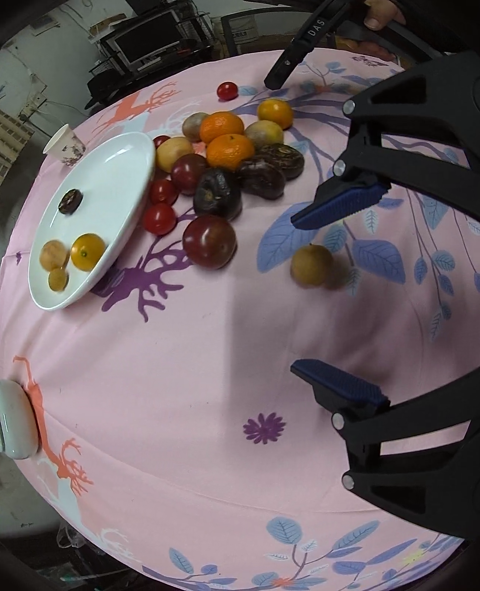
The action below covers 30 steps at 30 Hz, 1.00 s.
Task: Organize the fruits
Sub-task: 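Grasp a small yellow fruit with the left gripper while the right grasps the large yellow-orange fruit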
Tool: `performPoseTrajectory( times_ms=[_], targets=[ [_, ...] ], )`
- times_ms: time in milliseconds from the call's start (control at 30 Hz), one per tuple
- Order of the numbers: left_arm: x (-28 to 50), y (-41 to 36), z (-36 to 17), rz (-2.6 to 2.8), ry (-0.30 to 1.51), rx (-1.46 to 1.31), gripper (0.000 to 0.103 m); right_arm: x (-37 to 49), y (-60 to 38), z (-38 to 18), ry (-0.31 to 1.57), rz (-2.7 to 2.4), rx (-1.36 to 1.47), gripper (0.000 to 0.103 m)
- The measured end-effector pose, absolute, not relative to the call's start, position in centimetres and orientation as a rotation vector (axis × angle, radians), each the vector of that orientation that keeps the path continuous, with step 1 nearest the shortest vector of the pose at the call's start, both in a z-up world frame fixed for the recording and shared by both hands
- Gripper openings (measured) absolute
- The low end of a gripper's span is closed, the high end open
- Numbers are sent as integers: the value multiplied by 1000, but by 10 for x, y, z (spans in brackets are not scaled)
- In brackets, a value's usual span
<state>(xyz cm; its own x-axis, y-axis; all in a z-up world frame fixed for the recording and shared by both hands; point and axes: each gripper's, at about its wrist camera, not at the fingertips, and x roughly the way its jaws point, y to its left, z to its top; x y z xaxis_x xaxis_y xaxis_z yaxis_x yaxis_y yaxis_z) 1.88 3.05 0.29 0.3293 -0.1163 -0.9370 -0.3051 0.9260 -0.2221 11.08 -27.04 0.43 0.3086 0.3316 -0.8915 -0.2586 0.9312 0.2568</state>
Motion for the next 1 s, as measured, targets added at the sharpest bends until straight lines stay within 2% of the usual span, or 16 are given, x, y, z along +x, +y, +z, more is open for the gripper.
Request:
performPoseTrajectory(
  times_ms=[267, 367, 533, 567, 700, 800, 1000],
  targets=[
    [16, 11, 0, 89, 1239, -335, 74, 101, -273, 1, 1218, 390, 79, 59],
    [17, 7, -7, 83, 1257, -328, 69, 99, -273, 0, 1222, 392, 78, 59],
    [17, 6, -18, 74, 1290, -336, 40, 95, -272, -3, 1235, 400, 81, 59],
    [16, 6, -20, 75, 1294, -339, 38, 94, -271, -4, 1237, 402, 80, 59],
    [16, 6, -22, 78, 1284, -340, 37, 93, -271, -8, 1247, 407, 75, 59],
    [15, 5, -22, 57, 1276, -360, 27, 92, -270, -10, 1256, 409, 70, 59],
    [21, 1, -23, 73, 1278, -359, 27, 90, -268, -7, 1256, 424, 56, 59]
  ],
)
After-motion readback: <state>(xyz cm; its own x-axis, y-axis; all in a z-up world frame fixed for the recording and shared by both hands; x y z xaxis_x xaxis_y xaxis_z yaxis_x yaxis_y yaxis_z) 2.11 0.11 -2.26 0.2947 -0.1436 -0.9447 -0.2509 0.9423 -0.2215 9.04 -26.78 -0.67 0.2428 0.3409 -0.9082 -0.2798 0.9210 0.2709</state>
